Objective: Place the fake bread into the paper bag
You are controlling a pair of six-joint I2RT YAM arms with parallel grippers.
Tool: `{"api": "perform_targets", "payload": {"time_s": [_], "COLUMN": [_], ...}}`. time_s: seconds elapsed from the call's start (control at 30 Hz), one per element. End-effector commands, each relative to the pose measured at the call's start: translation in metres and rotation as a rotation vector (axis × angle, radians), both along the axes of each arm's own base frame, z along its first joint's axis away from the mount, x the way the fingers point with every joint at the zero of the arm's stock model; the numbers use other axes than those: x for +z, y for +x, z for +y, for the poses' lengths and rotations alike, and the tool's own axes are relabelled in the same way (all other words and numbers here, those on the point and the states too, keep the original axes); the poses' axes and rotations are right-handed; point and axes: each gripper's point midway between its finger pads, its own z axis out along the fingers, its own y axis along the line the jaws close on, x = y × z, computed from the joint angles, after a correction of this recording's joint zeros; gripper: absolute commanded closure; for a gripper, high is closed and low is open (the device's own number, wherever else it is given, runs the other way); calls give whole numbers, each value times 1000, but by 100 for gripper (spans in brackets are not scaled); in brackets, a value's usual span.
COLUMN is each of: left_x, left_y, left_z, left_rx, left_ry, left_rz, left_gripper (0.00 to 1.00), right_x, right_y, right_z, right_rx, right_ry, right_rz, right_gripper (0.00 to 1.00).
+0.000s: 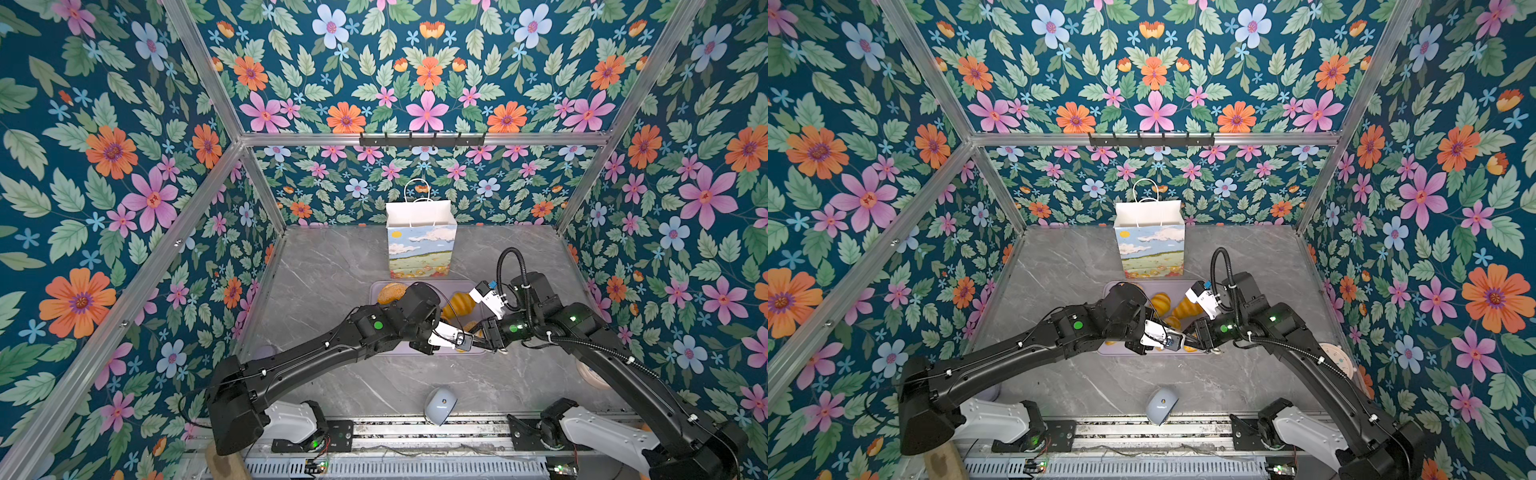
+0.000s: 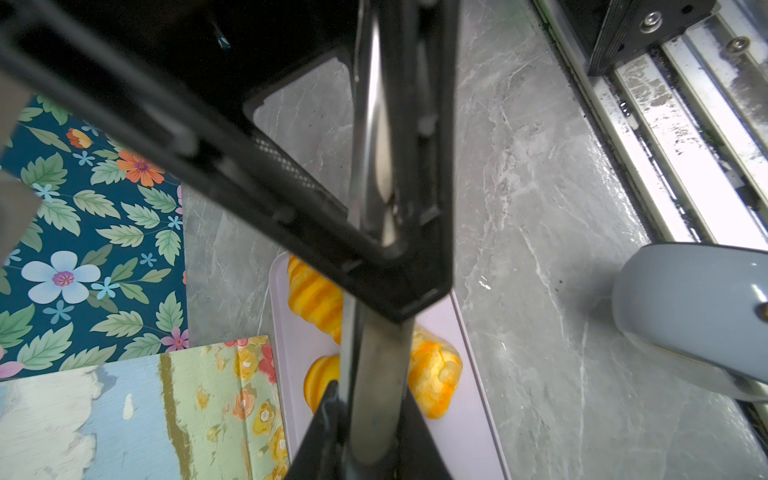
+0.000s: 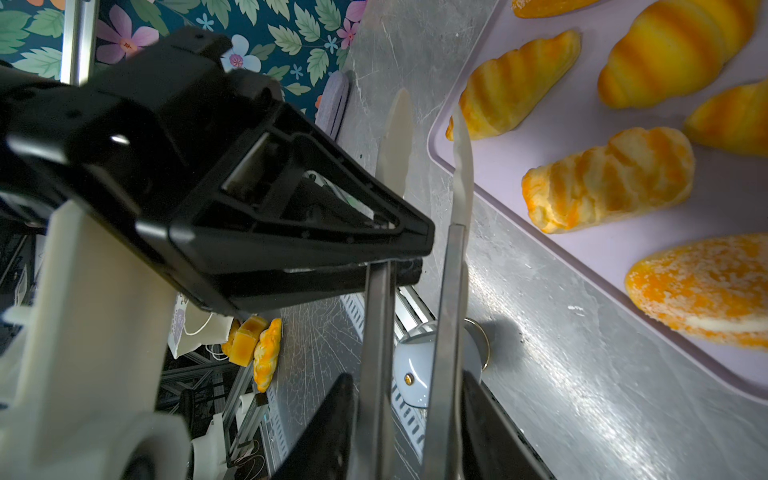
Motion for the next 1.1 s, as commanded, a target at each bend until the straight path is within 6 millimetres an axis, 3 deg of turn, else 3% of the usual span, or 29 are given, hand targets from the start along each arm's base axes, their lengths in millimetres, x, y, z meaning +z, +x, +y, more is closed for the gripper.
{"api": "perform_targets", "payload": {"time_s": [0.0,0.57,0.73,1.07], "left_x": [32,34,35,40], "left_y": [38,45,47,27], "left_z": [-3,-3,-5,2], "left_rx": [177,196,206,148], "left_ry": [-105,-111,-118,-164], "left_rz": [-102,-117,-117,-49], "left_gripper": [90,88,67,34], "right_x": [5,6,7,-6], "right_y": [-27,-22,-19,0], "right_z": [4,6,3,-16], "right_rx": [87,81,65,-63], "right_ry": [54,54,37,-141], "right_rz": [115,114,92,54], "right_gripper": [59,75,78,79]}}
